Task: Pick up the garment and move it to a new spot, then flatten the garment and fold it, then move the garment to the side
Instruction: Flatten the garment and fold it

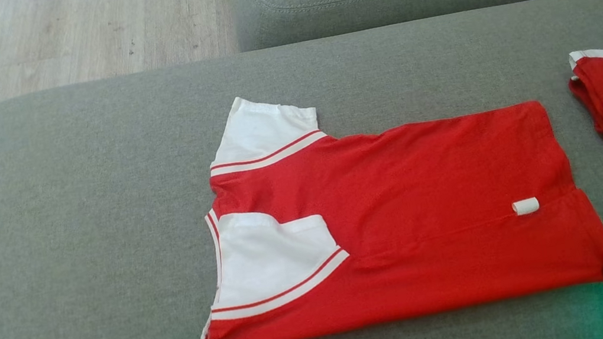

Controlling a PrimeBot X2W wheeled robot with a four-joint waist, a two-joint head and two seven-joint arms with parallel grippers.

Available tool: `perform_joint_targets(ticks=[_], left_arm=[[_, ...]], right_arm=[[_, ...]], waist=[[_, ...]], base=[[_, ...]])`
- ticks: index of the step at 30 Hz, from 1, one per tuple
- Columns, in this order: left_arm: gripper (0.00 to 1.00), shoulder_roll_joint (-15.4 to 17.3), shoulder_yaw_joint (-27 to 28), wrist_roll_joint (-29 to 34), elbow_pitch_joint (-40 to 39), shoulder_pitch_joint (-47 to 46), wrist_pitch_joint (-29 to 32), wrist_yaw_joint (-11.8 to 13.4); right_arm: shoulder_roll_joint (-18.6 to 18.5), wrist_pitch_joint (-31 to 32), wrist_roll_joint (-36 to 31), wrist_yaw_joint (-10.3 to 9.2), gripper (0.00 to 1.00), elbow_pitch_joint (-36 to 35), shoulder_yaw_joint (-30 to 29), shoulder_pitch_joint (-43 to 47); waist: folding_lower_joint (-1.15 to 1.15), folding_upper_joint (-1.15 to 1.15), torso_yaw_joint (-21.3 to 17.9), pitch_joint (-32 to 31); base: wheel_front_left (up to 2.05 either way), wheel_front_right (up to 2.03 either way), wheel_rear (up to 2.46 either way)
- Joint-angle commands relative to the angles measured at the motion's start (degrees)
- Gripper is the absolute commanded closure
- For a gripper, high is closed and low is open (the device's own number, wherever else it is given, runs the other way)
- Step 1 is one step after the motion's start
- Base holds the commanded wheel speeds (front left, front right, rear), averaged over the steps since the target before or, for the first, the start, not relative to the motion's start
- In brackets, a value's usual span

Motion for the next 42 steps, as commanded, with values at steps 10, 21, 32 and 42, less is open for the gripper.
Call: perform_joint_targets(ticks=[10,21,32,42], left_arm=[[0.0,2.8,1.2,-0.3,-3.4,-2.9,2.1,0.3],[0.0,11.5,2.7,-1.7,-11.4,-27.8,16.8,-4.7],[0.0,18.9,-10.4,-13.0,1.7,-56.7,30.6,-5.5],[0.0,21.1,-17.7,-18.5,11.5,-65.4,33.9,-5.5]], right_arm=[[-0.9,0.2,-3.7,0.19,0.0,-6.7,-2.4,1.3],[-0.4,0.3,-5.9,0.19,0.0,-13.8,0.1,-3.0],[-0.5,-0.3,-5.9,0.19,0.0,-15.8,7.5,-12.7],[0.2,-1.1,-6.2,0.19,0.0,-15.1,8.7,-15.4]], waist=[[0.0,0.0,-0.6,-0.1],[0.0,0.0,-3.4,6.9],[0.0,0.0,-13.0,18.0],[0.0,0.0,-16.5,22.8]], base=[[0.0,0.0,0.0],[0.0,0.0,0.0],[0.0,0.0,0.0],[0.0,0.0,0.0]])
